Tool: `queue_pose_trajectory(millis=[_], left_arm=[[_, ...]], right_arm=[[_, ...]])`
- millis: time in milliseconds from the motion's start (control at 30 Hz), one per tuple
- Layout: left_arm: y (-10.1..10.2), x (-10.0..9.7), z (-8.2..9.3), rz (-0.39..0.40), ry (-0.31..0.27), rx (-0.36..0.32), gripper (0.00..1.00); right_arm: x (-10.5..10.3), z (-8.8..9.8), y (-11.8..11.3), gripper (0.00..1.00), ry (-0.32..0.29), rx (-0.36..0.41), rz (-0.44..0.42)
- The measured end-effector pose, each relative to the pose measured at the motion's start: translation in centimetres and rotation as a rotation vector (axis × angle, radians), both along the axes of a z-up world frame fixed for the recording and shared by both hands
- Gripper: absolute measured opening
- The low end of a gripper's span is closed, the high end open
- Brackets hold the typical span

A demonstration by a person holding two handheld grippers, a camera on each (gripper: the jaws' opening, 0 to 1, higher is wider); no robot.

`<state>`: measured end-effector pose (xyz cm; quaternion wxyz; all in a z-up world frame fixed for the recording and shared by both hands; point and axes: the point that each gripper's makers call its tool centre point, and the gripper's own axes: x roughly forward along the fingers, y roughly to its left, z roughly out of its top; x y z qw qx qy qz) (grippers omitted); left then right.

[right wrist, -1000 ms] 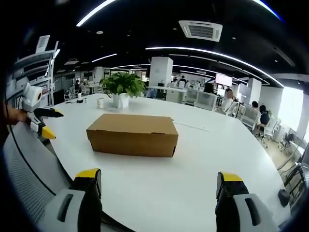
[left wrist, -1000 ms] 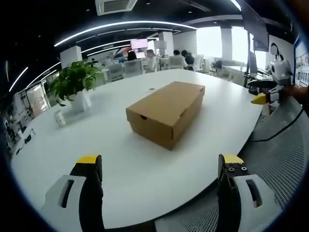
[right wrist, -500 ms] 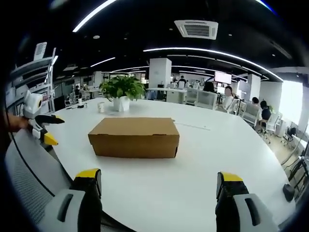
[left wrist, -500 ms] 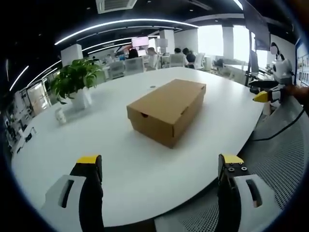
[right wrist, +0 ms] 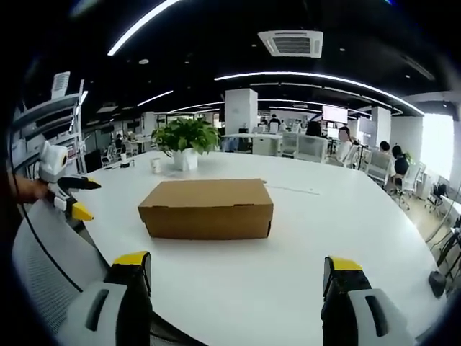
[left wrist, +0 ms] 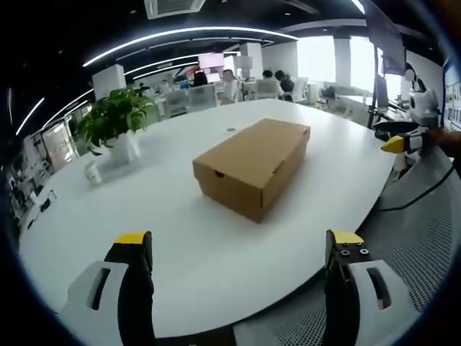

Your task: Operate the shoe box by opening the lid, removing the specified soft item, and placing it in the target area until the item is outside and the box remains undamaged.

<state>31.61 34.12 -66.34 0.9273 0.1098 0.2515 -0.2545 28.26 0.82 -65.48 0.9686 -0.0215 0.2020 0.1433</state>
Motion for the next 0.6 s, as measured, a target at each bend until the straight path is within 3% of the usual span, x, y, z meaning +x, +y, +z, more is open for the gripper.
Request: queue_pose_trajectory(millis=[600], left_arm=[[-1.5, 1.6, 2.0, 0.008, -0.001, 0.032, 0.99]], right_arm=[[0.8, 1.2, -0.3, 0.99, -0.010, 0.007, 0.029]])
